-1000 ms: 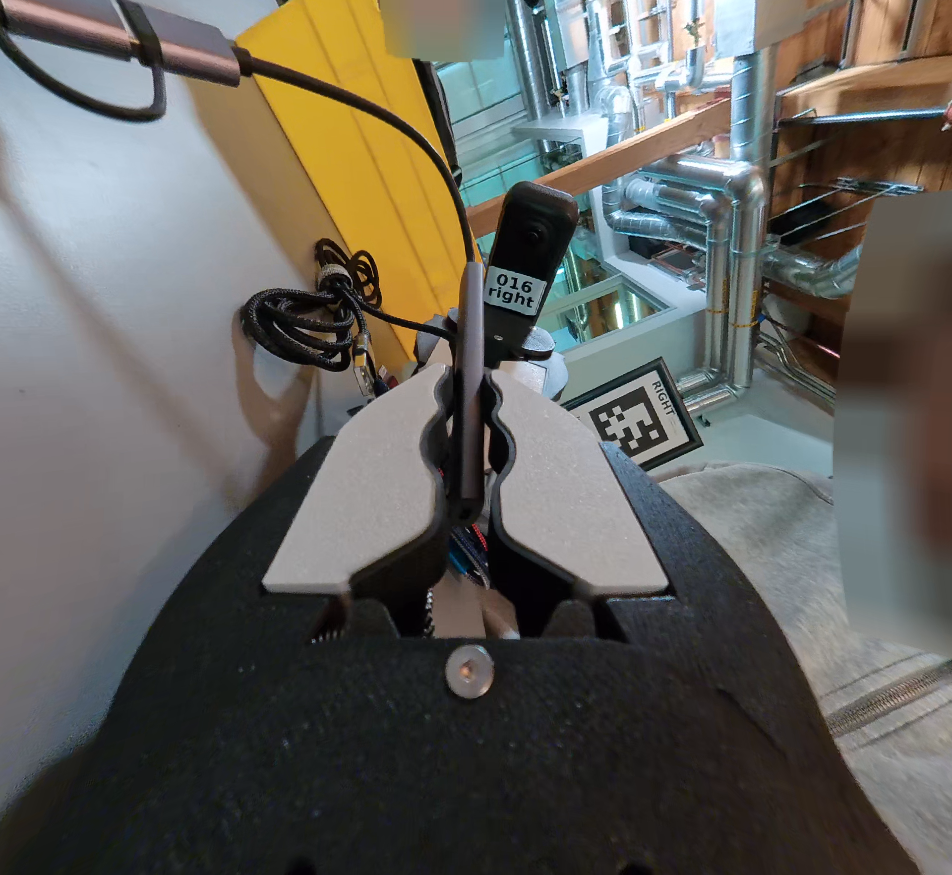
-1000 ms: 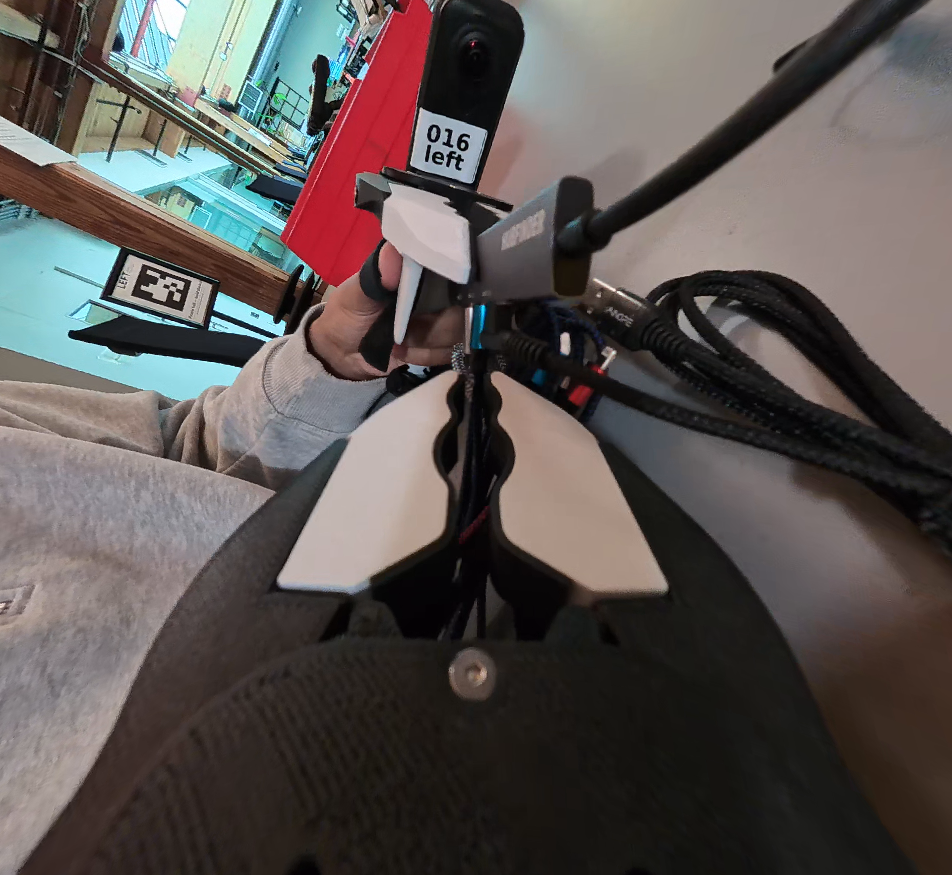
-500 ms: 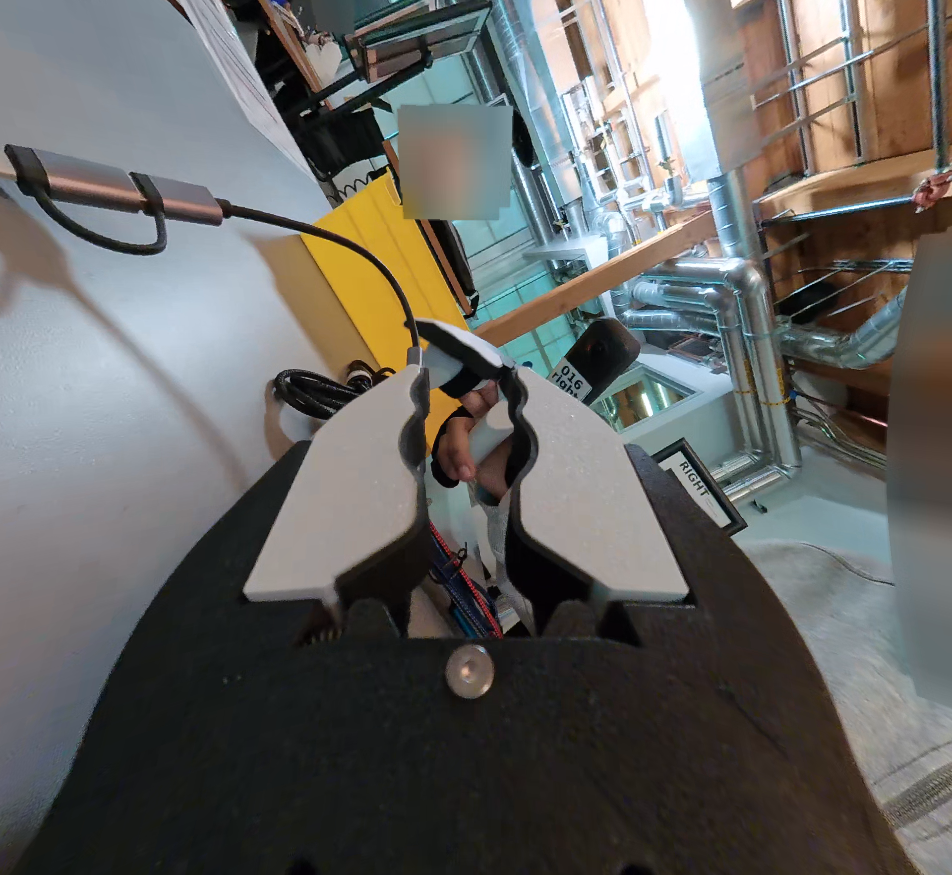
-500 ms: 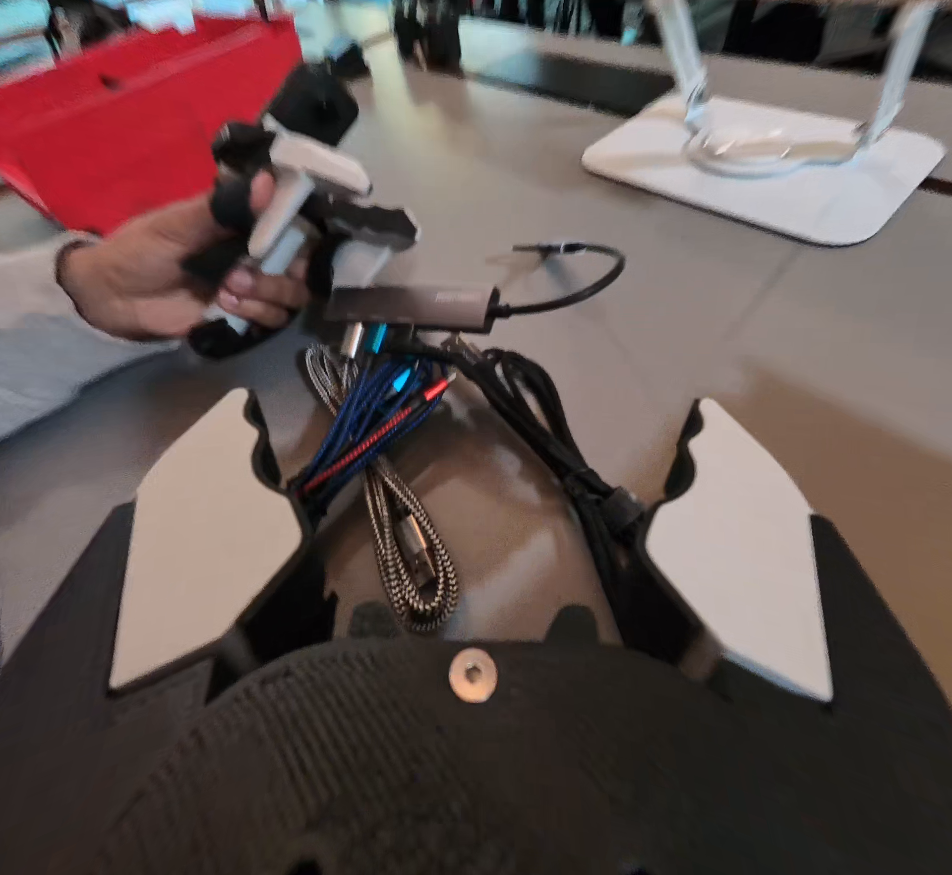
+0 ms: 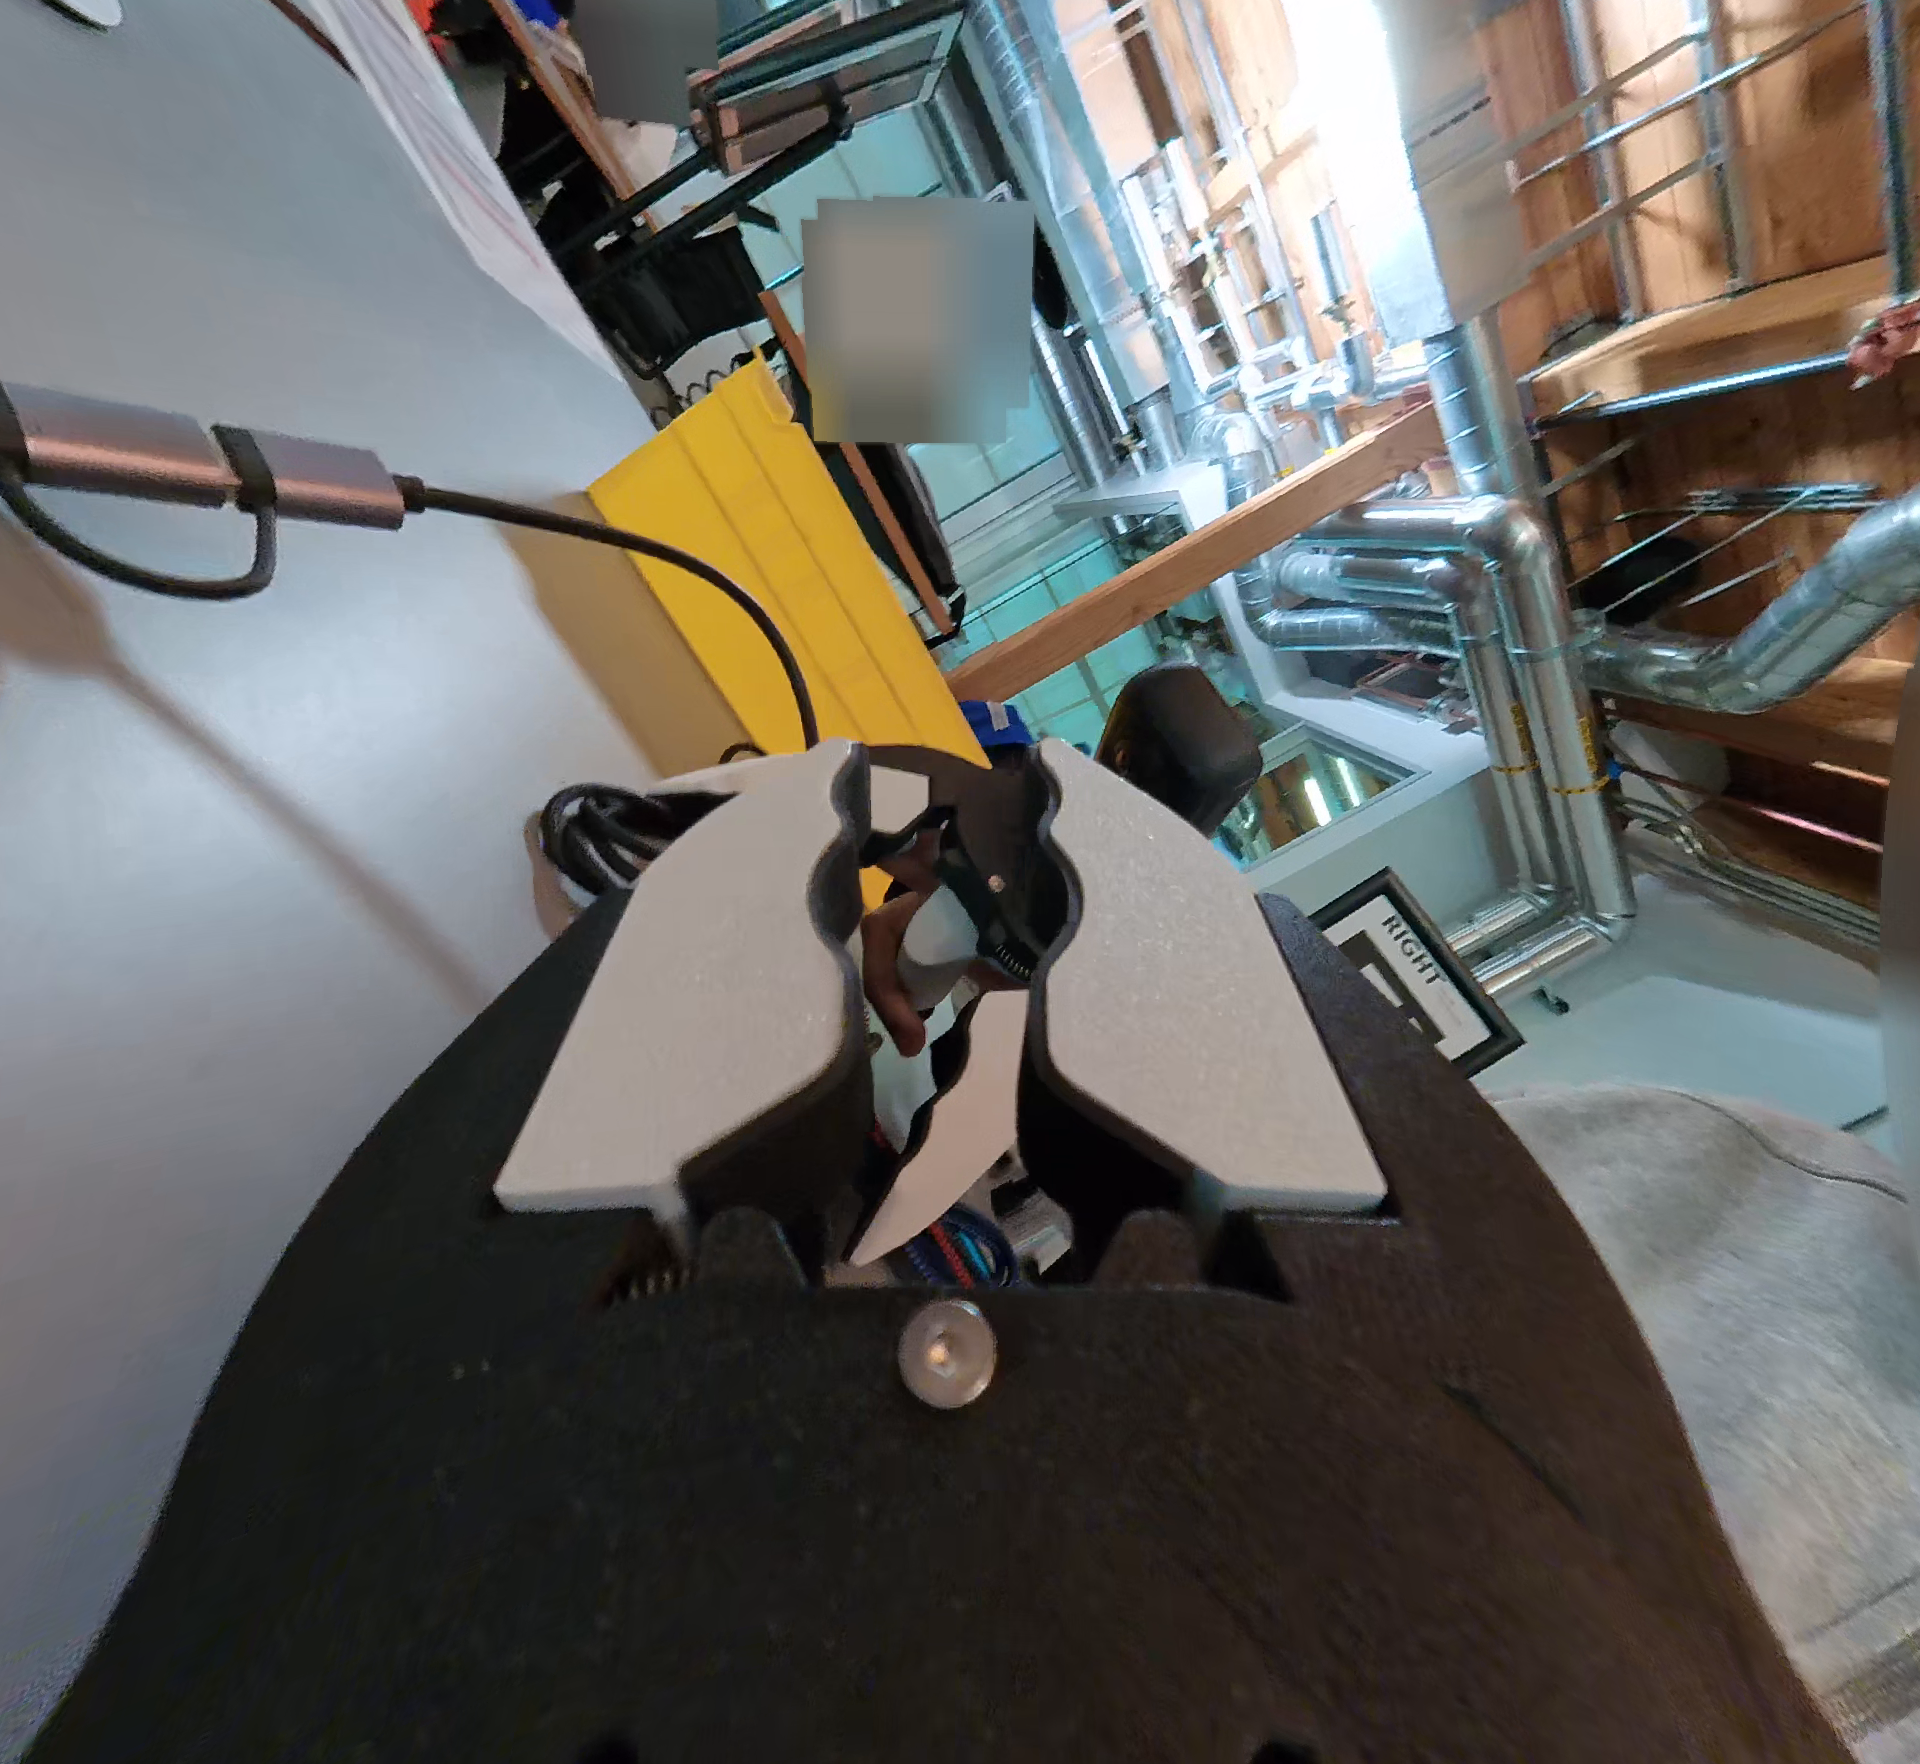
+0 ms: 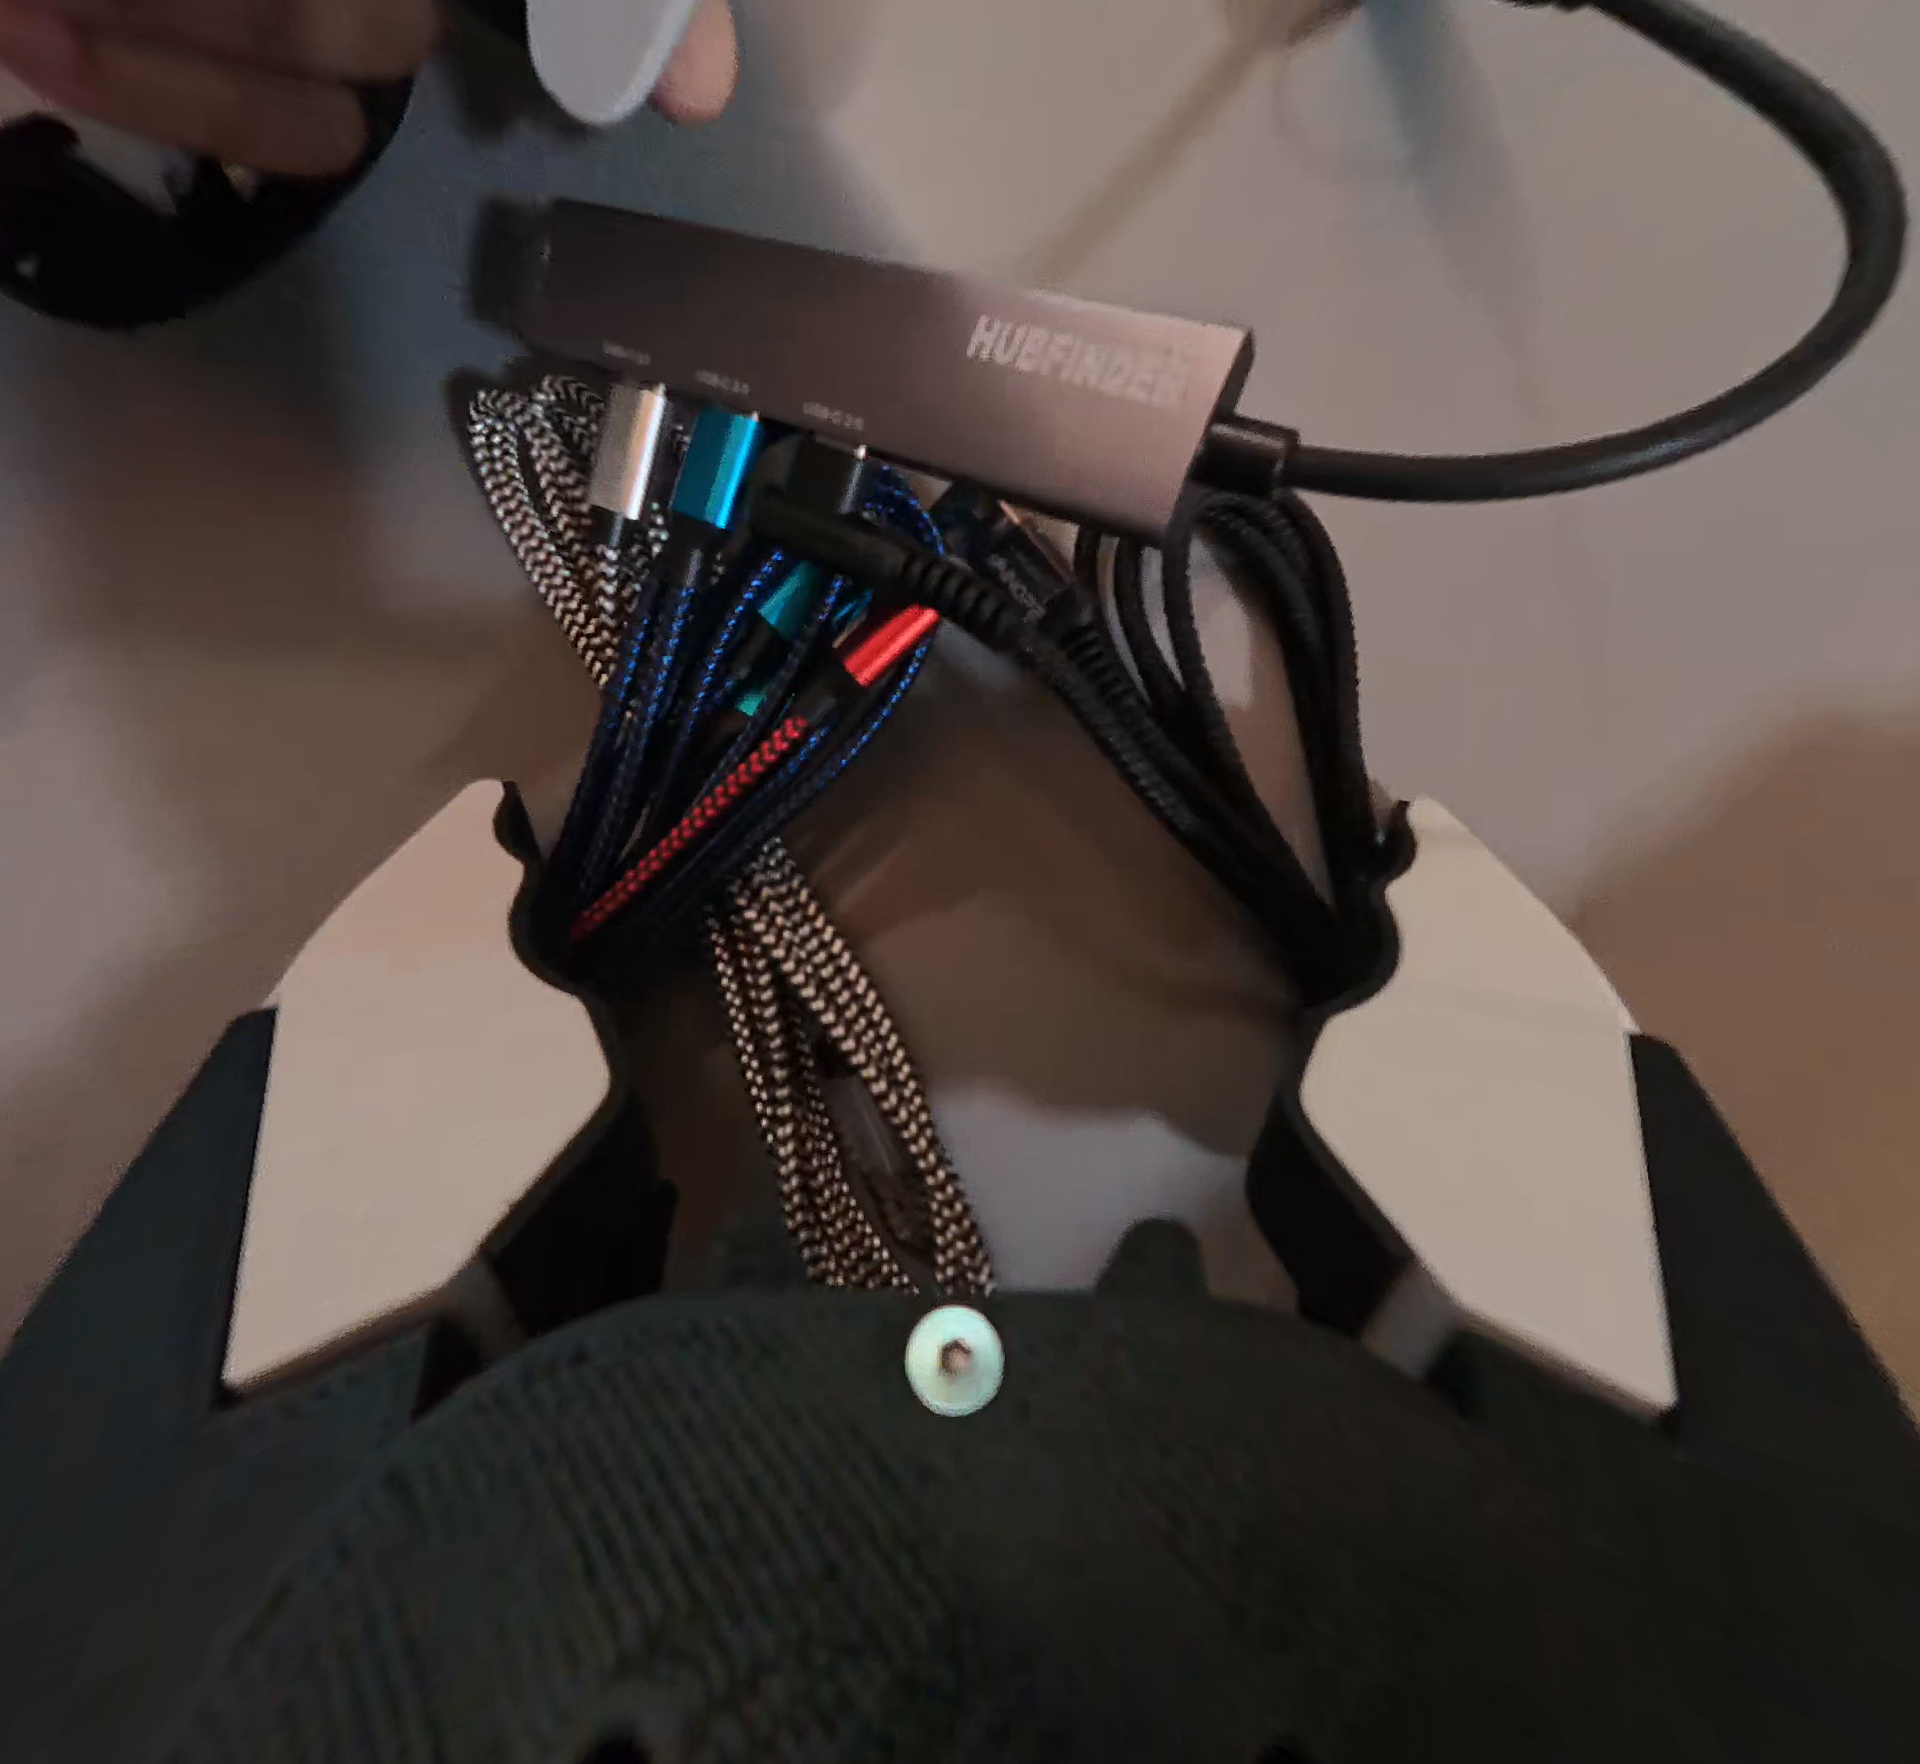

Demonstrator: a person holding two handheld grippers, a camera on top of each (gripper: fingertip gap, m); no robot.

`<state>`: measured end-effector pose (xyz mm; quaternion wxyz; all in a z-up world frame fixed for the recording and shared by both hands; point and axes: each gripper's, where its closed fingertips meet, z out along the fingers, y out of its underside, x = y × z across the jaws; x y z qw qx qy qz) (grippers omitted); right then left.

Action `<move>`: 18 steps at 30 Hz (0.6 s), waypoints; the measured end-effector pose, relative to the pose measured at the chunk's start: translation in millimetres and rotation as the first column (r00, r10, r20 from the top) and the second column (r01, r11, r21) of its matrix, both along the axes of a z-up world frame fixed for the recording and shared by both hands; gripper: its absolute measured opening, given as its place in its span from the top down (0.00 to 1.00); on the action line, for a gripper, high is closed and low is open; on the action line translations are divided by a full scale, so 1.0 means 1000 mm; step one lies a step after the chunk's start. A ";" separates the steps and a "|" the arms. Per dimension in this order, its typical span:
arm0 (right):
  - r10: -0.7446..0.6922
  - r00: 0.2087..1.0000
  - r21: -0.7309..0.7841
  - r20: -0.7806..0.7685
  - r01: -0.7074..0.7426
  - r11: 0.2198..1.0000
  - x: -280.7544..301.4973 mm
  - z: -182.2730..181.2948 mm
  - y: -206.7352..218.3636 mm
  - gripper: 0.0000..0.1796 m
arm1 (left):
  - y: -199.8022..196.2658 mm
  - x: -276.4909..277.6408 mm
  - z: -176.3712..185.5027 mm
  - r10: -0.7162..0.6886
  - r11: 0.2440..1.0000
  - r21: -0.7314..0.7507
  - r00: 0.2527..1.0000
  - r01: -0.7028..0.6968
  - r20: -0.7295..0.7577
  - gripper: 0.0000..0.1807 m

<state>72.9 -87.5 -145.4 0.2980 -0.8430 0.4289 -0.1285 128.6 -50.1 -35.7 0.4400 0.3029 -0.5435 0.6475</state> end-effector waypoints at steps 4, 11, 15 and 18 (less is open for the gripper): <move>-0.004 1.000 -0.012 0.002 0.004 1.000 -0.006 0.003 -0.001 0.29 | 0.007 0.006 0.005 0.025 0.999 -0.032 1.000 -0.025 -0.019 0.84; -0.017 1.000 -0.040 -0.007 0.017 0.999 -0.020 0.010 -0.001 0.73 | 0.016 0.015 0.009 0.069 0.996 -0.049 0.998 -0.069 -0.014 0.85; -0.014 0.999 0.017 0.028 0.014 1.000 -0.020 0.016 0.001 0.85 | 0.022 0.021 0.012 0.099 0.993 -0.068 0.995 -0.100 -0.022 0.85; -0.061 0.994 0.076 0.091 0.054 0.996 -0.012 0.028 -0.005 0.87 | 0.027 0.026 0.013 0.121 0.989 -0.078 0.992 -0.123 -0.029 0.85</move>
